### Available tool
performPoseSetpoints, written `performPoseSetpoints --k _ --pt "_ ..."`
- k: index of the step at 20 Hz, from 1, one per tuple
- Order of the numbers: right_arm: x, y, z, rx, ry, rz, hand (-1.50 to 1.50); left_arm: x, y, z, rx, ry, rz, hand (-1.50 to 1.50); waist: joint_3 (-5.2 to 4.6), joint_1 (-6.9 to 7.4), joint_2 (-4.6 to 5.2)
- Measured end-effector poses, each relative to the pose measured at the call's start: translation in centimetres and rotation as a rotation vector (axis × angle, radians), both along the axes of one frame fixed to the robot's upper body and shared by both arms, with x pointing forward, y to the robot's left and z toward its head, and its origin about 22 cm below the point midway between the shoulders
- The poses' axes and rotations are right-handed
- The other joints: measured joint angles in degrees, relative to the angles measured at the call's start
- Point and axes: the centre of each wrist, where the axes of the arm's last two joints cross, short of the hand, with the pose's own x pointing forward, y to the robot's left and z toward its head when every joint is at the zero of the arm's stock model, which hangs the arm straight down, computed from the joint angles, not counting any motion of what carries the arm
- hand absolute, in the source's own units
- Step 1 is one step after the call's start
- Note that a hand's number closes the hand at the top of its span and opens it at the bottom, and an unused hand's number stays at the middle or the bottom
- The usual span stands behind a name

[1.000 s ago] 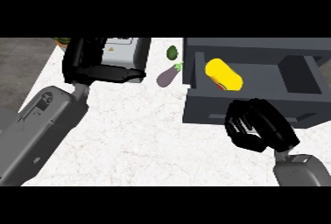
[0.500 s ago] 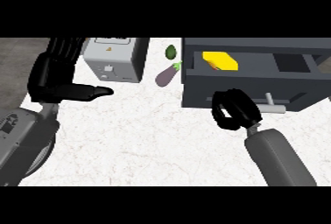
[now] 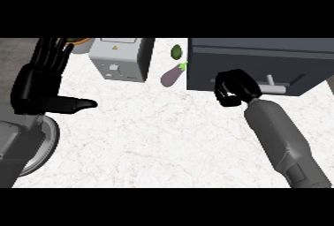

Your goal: Pick up the cup, place it into the drawer and close the drawer

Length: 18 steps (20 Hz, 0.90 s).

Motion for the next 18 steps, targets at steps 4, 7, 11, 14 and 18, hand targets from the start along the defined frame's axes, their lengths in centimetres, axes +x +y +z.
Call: performPoseSetpoints --k 4,7,11,14,18 --pt "1.0 -0.4 0.0 0.024 0.062 -0.011 1.5 -0.1 0.6 -0.3 -0.005 -0.002 -0.017 -1.5 0.09 0.44 0.26" --pt "1.3 -0.5 0.0 0.043 0.09 -0.003 1.5 -0.1 0.5 -0.9 -0.011 -0.001 -0.035 -1.5 -0.09 0.48 0.17" --pt "1.5 -1.5 0.1 0.072 0.118 0.028 1.5 0.0 0.2 -0.9 -0.016 -0.002 -0.059 -1.5 -0.18 1.06 0.1" --pt "1.6 -2.1 0.2 0.089 0.137 0.057 1.5 -0.1 -0.2 -1.2 -0.022 -0.001 -0.075 -1.5 -0.15 1.45 0.16" --pt "1.5 -2.7 0.2 0.139 0.132 0.082 1.5 0.0 -0.4 -1.5 -0.027 0.001 -0.093 -1.5 -0.07 1.77 0.49"
